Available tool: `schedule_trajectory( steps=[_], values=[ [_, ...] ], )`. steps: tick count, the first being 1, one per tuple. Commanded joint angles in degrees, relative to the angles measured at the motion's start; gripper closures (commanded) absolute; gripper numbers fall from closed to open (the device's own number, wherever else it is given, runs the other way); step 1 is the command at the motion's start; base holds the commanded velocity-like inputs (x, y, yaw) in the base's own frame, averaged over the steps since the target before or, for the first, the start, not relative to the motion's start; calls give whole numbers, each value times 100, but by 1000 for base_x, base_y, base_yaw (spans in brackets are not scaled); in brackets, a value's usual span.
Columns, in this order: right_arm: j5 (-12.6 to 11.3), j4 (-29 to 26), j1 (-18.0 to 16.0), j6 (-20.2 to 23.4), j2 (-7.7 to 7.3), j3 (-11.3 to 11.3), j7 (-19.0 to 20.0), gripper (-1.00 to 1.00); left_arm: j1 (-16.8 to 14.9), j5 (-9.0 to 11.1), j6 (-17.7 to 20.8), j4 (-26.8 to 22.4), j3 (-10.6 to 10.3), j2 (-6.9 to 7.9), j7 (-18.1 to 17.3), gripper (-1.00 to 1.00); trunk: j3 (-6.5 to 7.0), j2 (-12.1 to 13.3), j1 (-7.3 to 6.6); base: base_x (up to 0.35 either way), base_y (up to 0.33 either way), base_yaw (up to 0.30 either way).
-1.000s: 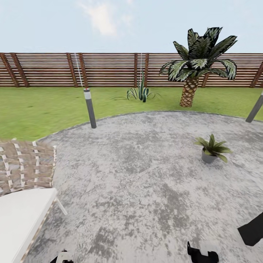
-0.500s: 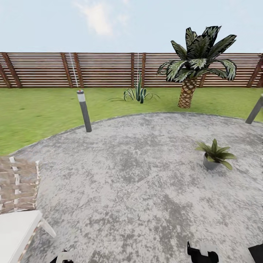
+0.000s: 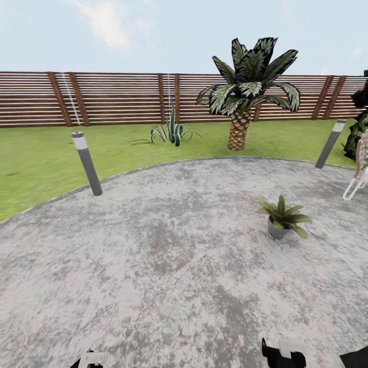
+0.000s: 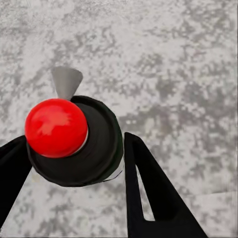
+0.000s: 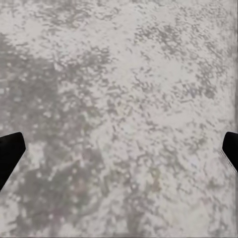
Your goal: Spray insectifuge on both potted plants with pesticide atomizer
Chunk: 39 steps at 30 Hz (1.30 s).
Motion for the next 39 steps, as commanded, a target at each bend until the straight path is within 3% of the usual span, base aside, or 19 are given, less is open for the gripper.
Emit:
schedule_trajectory(
  steps=[1, 39],
  values=[
    [49, 7, -5, -16, 1, -38, -17, -100, -2, -6, -19, 3, 5, 1, 8, 100, -5, -2, 2, 339, 0, -260],
    [43, 5, -5, -16, 1, -38, -13, -100, -1, -6, -19, 3, 6, 8, 8, 100, -5, -2, 2, 339, 12, -261]
  ],
)
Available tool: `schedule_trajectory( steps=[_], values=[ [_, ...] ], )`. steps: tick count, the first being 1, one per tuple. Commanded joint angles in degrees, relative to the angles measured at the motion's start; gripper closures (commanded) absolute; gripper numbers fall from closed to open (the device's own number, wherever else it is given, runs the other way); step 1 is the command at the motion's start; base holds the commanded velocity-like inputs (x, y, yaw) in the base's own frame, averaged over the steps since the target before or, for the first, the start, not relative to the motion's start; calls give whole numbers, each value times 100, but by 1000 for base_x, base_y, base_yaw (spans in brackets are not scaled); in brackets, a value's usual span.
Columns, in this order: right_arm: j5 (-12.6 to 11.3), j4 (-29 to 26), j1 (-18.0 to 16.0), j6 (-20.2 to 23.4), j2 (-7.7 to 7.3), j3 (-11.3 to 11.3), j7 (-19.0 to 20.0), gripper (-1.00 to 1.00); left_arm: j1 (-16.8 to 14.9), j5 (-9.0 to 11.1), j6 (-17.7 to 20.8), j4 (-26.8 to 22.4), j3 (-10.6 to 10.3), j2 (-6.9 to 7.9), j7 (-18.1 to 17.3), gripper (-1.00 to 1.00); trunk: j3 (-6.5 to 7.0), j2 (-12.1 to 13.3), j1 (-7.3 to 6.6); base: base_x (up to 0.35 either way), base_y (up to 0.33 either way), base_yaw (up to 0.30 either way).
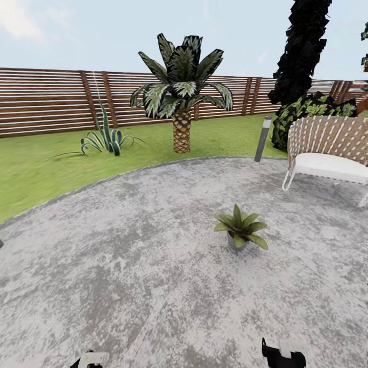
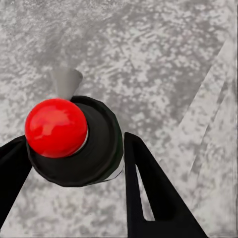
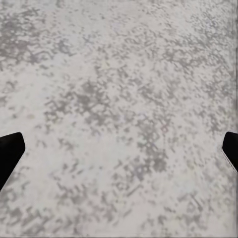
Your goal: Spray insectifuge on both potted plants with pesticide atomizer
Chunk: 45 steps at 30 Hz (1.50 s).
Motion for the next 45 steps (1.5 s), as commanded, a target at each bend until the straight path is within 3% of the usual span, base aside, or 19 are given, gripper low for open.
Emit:
schedule_trajectory(
  steps=[1, 25, 37, 45],
  values=[
    [49, 7, -5, -16, 1, -38, -18, -100, -2, -7, -19, 3, 4, -1, 6, 100, -5, -2, 2, 339, 1, -262],
    [49, 7, -5, -16, 1, -38, -18, -100, -2, -7, -19, 3, 4, -5, 4, 100, -5, -2, 2, 306, 72, -263],
    [49, 7, -5, -13, 1, -38, -17, -100, -2, -7, -27, 3, 4, 2, 4, 100, -5, -2, 2, 42, 13, -263],
    [49, 7, -5, -7, 1, -38, -19, -100, -2, -7, -26, 3, 4, 2, 4, 100, -5, -2, 2, 147, 252, -263]
  ],
)
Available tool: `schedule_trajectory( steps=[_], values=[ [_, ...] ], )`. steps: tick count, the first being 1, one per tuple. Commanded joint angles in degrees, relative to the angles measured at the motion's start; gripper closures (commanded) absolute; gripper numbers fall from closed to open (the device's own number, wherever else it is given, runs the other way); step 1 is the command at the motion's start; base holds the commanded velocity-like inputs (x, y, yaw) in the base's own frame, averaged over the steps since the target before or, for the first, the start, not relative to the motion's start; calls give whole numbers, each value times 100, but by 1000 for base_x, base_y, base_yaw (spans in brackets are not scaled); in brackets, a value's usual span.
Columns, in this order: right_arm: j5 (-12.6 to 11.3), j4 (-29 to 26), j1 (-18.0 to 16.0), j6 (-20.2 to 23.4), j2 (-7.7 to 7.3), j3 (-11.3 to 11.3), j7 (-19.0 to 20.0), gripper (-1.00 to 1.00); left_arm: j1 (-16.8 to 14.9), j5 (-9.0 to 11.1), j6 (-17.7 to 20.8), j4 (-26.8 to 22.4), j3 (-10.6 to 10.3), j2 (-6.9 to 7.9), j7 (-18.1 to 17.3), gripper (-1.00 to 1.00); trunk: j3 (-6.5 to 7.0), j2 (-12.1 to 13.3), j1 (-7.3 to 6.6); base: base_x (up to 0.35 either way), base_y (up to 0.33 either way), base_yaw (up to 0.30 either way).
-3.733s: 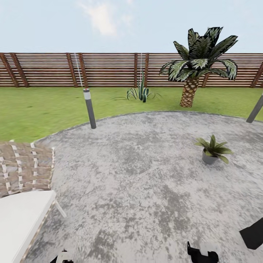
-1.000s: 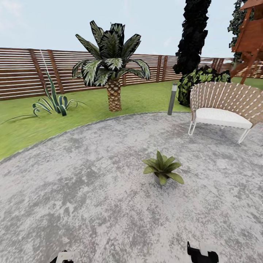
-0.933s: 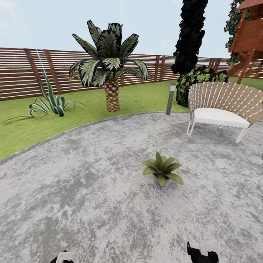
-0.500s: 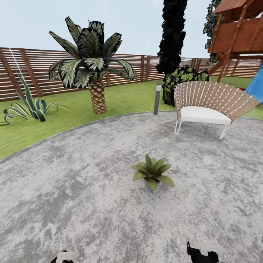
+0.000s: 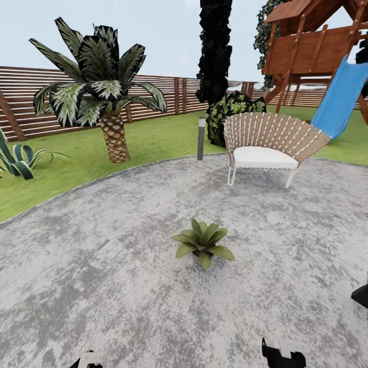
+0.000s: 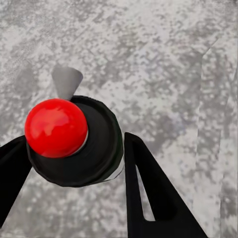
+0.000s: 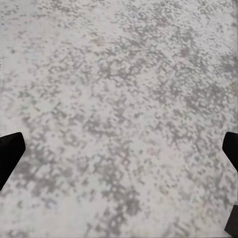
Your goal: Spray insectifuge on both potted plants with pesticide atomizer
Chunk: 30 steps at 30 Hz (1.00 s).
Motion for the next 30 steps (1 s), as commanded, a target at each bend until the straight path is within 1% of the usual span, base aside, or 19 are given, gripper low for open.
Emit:
schedule_trajectory(
  steps=[1, 6, 9, 24, 26, 28, 30],
  values=[
    [49, 8, -5, -19, 1, -37, -18, -100, -1, -6, -16, 3, 5, 0, 6, 100, -5, -2, 1, 223, 265, -263],
    [49, 8, -5, -22, 1, -37, -17, -100, -1, -6, -18, 3, 5, 0, 6, 100, -5, -2, 1, 259, 232, -263],
    [49, 8, -5, -20, 1, -37, -13, -100, -1, -6, -19, 7, 5, 0, 6, 100, -5, -2, 1, 208, 100, -263],
    [41, 8, -5, -10, 19, -39, -18, -100, 1, -6, -19, 3, 10, 25, -1, 100, -5, -2, 1, 14, 5, -263],
    [40, 8, -5, -10, 71, -43, -20, -100, 2, -6, -19, 3, 12, 31, 3, 100, -5, -2, 1, 0, 0, -256],
    [42, 8, -5, -10, 153, -41, -21, -100, 2, -6, -19, 3, 13, 34, 2, 100, -5, -2, 1, 0, 0, -119],
    [48, 8, -5, -16, 189, -38, -15, -100, 0, -6, -19, 3, 13, 40, 0, 100, -5, -2, 1, 0, 0, -39]
  ],
)
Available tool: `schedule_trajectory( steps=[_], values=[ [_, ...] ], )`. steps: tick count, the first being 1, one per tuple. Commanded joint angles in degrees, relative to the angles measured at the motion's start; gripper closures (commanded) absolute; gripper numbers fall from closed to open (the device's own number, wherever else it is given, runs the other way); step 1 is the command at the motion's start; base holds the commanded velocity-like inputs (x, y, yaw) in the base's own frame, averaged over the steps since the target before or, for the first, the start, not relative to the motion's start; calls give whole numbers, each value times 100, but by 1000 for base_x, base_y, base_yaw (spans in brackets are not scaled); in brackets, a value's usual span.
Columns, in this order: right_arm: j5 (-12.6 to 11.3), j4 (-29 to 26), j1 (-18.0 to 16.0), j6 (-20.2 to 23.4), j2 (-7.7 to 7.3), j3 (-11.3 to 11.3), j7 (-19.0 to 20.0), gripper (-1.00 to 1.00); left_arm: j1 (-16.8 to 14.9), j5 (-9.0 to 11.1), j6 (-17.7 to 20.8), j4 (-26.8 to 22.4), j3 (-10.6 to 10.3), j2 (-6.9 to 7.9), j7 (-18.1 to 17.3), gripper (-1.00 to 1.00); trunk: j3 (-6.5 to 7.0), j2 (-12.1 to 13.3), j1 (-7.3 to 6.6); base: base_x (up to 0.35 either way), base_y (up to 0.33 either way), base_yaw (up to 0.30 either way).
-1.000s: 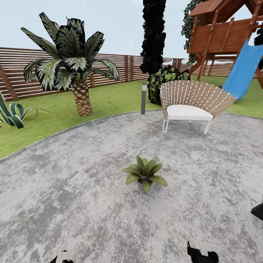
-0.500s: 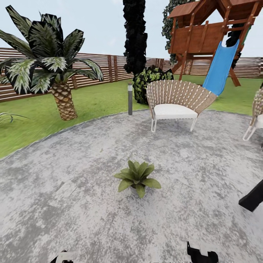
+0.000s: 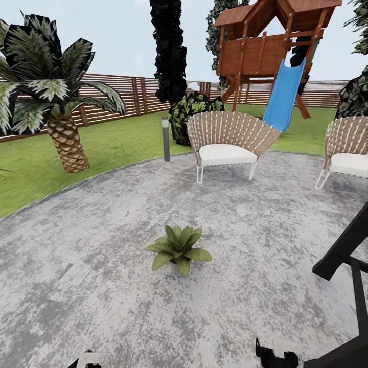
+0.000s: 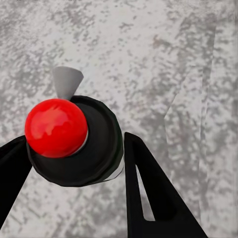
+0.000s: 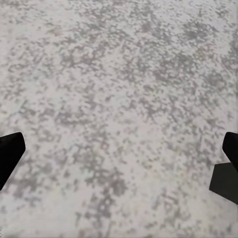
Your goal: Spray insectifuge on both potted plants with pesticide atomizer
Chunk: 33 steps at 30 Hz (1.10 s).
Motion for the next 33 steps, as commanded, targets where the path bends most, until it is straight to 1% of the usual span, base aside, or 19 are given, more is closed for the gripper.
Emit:
schedule_trajectory(
  steps=[1, 8, 12, 14, 15, 17, 18, 20, 21, 22, 23, 24, 26, 27, 28, 29, 31, 32, 33],
  values=[
    [51, 6, -4, -17, 6, -39, -16, -100, -2, -7, -19, 5, 5, 1, 5, 100, -5, -2, -1, 0, 0, -20],
    [59, -9, -4, -19, 14, -26, -15, -100, 1, -15, -19, 5, 2, 4, 3, 100, -5, -2, -1, 0, 0, -3],
    [61, -35, -4, -19, 14, -16, -15, -100, -2, -73, -12, -34, -50, -4, -65, 100, -5, -2, -1, 0, 0, 0],
    [98, -45, -4, -19, 14, 54, -9, -100, -18, -114, -5, -77, -85, 8, -96, 100, -5, -2, -1, 0, 0, 0],
    [159, -52, -4, -19, 14, 170, -8, -100, -40, -156, 0, -86, -116, 18, -126, 100, -5, -2, -1, 0, 0, 0],
    [499, -191, -4, -16, 14, 694, -6, -100, -71, -410, 16, -102, -294, 76, -390, 100, -5, -2, -1, 0, 0, 0],
    [789, -388, -4, -9, 14, 1071, -3, -100, -93, -643, 33, -110, -415, 126, -713, 100, -5, -2, -1, 0, 0, 0],
    [1171, -681, -4, -4, 14, 1518, 7, -100, -151, -980, 52, -169, -507, 179, -1232, 100, -5, -2, -1, 0, 0, 0],
    [1424, -841, -4, -3, 14, 1773, 64, -100, -265, -1242, 66, -250, -545, 204, -1635, 100, -5, -2, -1, 0, 0, 0],
    [1570, -926, -4, -2, 14, 1894, 159, -100, -349, -1433, 78, -304, -559, 213, -1903, 100, -5, -2, -1, 0, 0, 0],
    [1694, -1014, -4, -2, 14, 1974, 307, -100, -432, -1638, 93, -343, -568, 220, -2171, 100, -5, -2, -1, 0, 0, 0],
    [1830, -1181, -4, 3, 12, 2046, 610, -100, -563, -1970, 114, -384, -571, 222, -2552, 100, -5, -2, -1, 0, 0, 0],
    [1921, -1449, -5, 12, -6, 2091, 1095, -100, -736, -2425, 131, -414, -573, 217, -2983, 100, -5, -2, -1, 0, 0, 0],
    [1955, -1658, -7, 34, -24, 2106, 1465, -100, -870, -2752, 166, -424, -574, 205, -3243, 100, -5, -2, -1, 0, 0, 0],
    [1968, -1792, -9, 74, -32, 2112, 1706, -100, -961, -2950, 214, -428, -574, 194, -3388, 100, -5, -2, -1, 0, 0, 0],
    [1979, -1976, -9, 183, -43, 2118, 2056, -100, -1097, -3201, 314, -432, -575, 175, -3578, 100, -5, -2, -1, 0, 0, 0],
    [1986, -2174, -6, 395, -45, 2120, 2504, -100, -1261, -3442, 490, -439, -575, 148, -3833, 100, -5, -2, -1, 0, 0, 0],
    [1988, -2303, -11, 568, -46, 2121, 2820, -100, -1375, -3566, 630, -449, -575, 130, -4045, 100, -5, -2, -1, 0, 0, 0],
    [1996, -2387, -14, 671, -47, 2122, 3024, -100, -1448, -3639, 712, -476, -575, 120, -4195, 100, -5, -2, -1, 0, 0, 0]
  ],
)
